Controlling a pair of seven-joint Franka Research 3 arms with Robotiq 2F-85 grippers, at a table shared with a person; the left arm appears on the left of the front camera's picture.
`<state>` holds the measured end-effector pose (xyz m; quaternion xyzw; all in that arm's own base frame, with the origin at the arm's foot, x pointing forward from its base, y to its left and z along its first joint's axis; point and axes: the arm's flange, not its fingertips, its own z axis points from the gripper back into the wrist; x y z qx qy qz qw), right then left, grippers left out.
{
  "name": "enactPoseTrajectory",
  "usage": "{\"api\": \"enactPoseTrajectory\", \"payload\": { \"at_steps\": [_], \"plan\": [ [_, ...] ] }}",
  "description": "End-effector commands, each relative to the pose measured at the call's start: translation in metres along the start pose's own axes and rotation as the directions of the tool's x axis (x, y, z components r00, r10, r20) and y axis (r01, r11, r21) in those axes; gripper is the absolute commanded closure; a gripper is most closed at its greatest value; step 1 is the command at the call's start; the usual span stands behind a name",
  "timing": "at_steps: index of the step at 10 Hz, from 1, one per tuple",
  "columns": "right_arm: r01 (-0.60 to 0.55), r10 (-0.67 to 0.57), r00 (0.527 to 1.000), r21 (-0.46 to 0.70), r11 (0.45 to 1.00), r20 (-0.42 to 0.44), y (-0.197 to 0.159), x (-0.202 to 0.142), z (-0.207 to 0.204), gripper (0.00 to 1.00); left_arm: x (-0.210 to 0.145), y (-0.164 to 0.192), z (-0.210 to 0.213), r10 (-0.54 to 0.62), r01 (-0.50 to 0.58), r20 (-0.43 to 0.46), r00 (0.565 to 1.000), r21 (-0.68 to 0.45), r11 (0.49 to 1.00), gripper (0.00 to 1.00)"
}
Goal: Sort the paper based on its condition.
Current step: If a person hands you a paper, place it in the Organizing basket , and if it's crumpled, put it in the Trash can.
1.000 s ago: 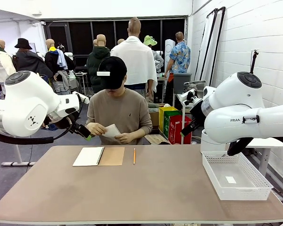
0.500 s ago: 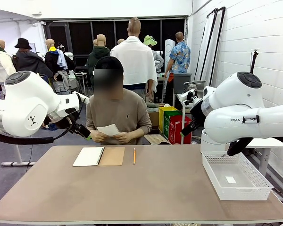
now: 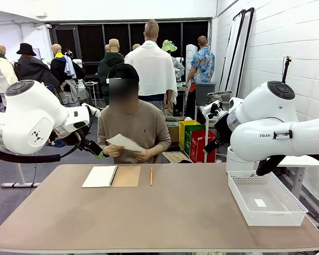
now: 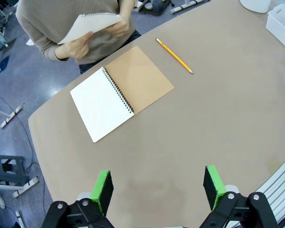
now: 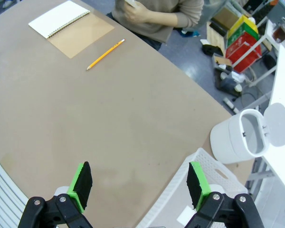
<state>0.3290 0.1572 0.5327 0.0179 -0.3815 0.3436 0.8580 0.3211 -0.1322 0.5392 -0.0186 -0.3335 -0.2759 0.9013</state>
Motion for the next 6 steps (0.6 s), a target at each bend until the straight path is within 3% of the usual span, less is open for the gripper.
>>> {"api": "enactPoseTrajectory", "payload": {
  "at_steps": [1,6],
  "plan": [
    [0.0,0.0,1.0,0.0,1.0,0.0,-0.0002,-0.0001,0.0001,0.0,-0.0001,0.0006,0.0002,0.002,-0.002,0.001,1.0,0.0,1.0,0.0],
    [0.0,0.0,1.0,0.0,1.0,0.0,-0.0002,-0.0001,0.0001,0.0,-0.0001,0.0006,0.0002,0.002,-0.002,0.001,1.0,0.0,1.0,0.0]
  ]
}}
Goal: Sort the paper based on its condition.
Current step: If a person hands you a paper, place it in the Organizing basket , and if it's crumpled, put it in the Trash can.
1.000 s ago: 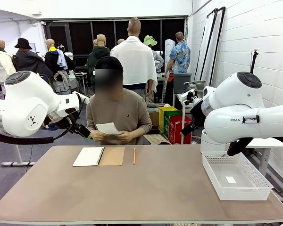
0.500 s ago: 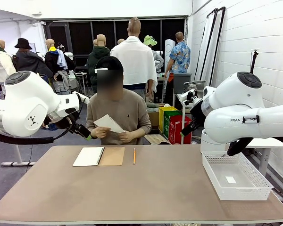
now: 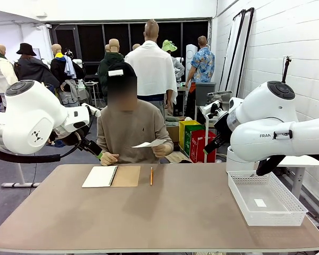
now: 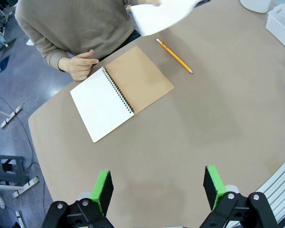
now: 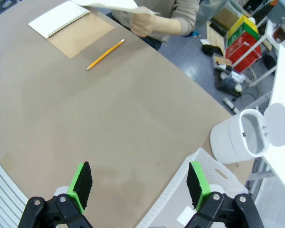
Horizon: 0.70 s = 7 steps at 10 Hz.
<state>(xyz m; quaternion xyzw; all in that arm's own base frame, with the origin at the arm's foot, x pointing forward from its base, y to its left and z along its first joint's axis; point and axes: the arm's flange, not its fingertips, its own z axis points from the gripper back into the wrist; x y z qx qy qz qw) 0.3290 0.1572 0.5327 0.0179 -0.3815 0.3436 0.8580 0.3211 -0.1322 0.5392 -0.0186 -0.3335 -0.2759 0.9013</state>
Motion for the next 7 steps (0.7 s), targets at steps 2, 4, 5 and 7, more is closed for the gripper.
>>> {"api": "enactPoseTrajectory", "payload": {
  "at_steps": [2,4,5,7],
  "plan": [
    [0.0,0.0,1.0,0.0,1.0,0.0,0.0,0.0,0.0,0.0,0.0,0.001,0.0,0.002,-0.002,0.001,1.0,0.0,1.0,0.0],
    [0.0,0.0,1.0,0.0,1.0,0.0,0.0,0.0,0.0,0.0,0.0,0.001,0.0,0.002,-0.002,0.001,1.0,0.0,1.0,0.0],
    [0.028,-0.028,1.0,0.005,1.0,0.003,-0.004,0.003,-0.002,0.0,0.0,0.001,0.0,0.002,-0.002,0.001,1.0,0.0,1.0,0.0],
    [0.166,-0.167,0.986,0.06,0.984,0.005,-0.019,0.013,-0.003,0.0,0.0,0.001,0.0,0.002,-0.002,0.001,1.0,0.0,1.0,0.0]
  ]
}}
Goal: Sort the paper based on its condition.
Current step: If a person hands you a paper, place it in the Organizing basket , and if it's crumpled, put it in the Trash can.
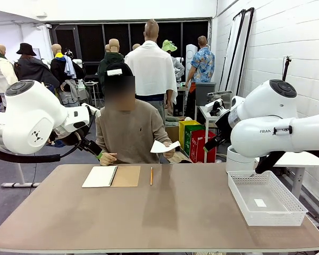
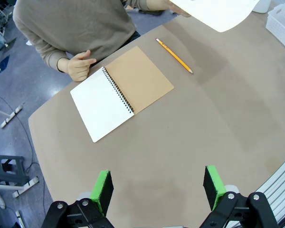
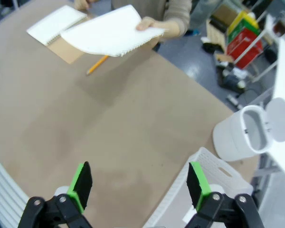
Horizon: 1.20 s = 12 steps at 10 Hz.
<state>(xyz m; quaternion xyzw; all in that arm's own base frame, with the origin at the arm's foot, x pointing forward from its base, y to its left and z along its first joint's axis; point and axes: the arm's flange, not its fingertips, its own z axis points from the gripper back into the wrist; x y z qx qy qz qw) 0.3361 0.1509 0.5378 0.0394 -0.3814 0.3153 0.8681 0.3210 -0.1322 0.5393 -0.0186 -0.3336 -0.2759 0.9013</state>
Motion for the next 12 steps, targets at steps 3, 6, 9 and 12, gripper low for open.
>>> {"api": "enactPoseTrajectory", "payload": {
  "at_steps": [3,6,9,12],
  "plan": [
    [0.322,-0.329,0.944,0.223,0.92,-0.007,-0.037,0.018,-0.016,0.0,0.0,0.001,0.0,0.002,-0.002,0.0,1.0,-0.001,1.0,0.0],
    [0.464,-0.478,0.877,0.349,0.815,-0.048,-0.06,0.015,-0.036,0.0,0.0,0.001,0.0,0.002,-0.002,0.0,1.0,-0.001,1.0,0.0],
    [0.36,-0.37,0.929,0.226,0.905,0.0,-0.057,0.01,-0.034,0.0,0.0,0.001,0.0,0.002,-0.002,0.0,1.0,-0.001,1.0,0.0],
    [0.501,-0.513,0.856,0.343,0.795,-0.063,-0.06,0.01,-0.034,0.0,0.0,0.001,0.0,0.002,-0.002,0.0,1.0,-0.001,1.0,0.0]
  ]
}}
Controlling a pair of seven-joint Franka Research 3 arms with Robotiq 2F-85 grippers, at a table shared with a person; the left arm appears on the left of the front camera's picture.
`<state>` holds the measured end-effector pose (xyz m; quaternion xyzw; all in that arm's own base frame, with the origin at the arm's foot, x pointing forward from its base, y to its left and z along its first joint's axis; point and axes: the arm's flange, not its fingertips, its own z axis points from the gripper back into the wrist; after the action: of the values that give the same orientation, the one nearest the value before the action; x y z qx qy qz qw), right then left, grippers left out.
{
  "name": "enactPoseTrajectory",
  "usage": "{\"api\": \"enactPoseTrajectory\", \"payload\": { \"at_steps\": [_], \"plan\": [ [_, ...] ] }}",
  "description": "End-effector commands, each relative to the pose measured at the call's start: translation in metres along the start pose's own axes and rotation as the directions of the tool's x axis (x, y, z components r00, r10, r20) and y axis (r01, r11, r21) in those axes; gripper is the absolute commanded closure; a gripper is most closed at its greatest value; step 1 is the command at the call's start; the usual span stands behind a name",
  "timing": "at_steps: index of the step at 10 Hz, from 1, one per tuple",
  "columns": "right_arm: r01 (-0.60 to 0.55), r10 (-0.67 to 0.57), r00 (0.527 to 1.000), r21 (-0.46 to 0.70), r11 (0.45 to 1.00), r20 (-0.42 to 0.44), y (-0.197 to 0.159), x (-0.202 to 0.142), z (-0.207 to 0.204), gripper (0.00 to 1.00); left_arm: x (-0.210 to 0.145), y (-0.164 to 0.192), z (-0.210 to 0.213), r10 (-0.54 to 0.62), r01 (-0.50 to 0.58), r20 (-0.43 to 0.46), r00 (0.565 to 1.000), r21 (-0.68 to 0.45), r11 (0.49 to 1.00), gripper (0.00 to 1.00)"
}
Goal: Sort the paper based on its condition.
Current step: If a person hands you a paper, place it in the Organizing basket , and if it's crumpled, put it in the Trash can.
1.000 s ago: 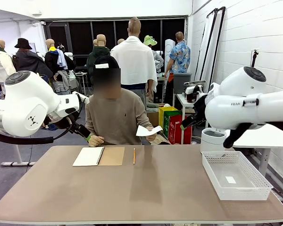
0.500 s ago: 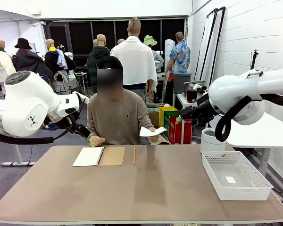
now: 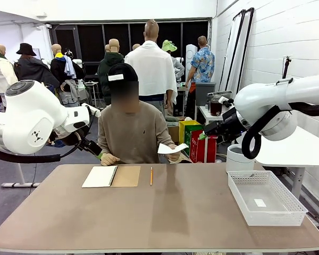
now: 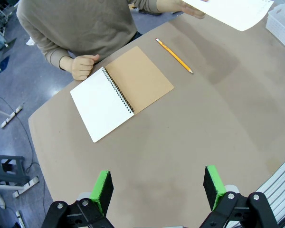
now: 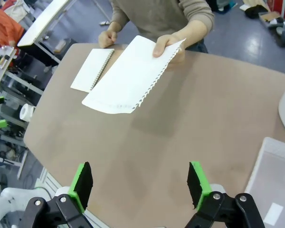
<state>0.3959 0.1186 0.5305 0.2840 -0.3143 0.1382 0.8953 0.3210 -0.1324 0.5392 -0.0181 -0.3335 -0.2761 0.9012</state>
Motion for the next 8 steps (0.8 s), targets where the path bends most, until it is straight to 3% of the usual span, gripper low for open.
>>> {"api": "enactPoseTrajectory", "payload": {
  "at_steps": [1,2,5,8],
  "plan": [
    [0.02,-0.02,1.0,0.024,1.0,-0.001,0.0,0.001,0.0,0.0,0.0,0.001,0.0,0.002,-0.002,0.001,1.0,-0.001,1.0,0.0],
    [0.0,0.0,1.0,0.0,1.0,0.0,0.0,0.0,0.0,0.0,0.0,0.001,0.0,0.002,-0.002,0.001,1.0,-0.001,1.0,0.0],
    [0.31,-0.299,0.949,0.116,0.944,-0.105,-0.032,0.051,-0.03,0.0,0.0,0.001,0.0,0.002,-0.002,0.001,1.0,-0.001,1.0,0.0],
    [0.499,-0.457,0.861,0.206,0.842,-0.223,-0.062,0.066,-0.063,0.0,0.0,0.001,0.0,0.002,-0.002,0.001,1.0,-0.001,1.0,0.0]
  ]
}}
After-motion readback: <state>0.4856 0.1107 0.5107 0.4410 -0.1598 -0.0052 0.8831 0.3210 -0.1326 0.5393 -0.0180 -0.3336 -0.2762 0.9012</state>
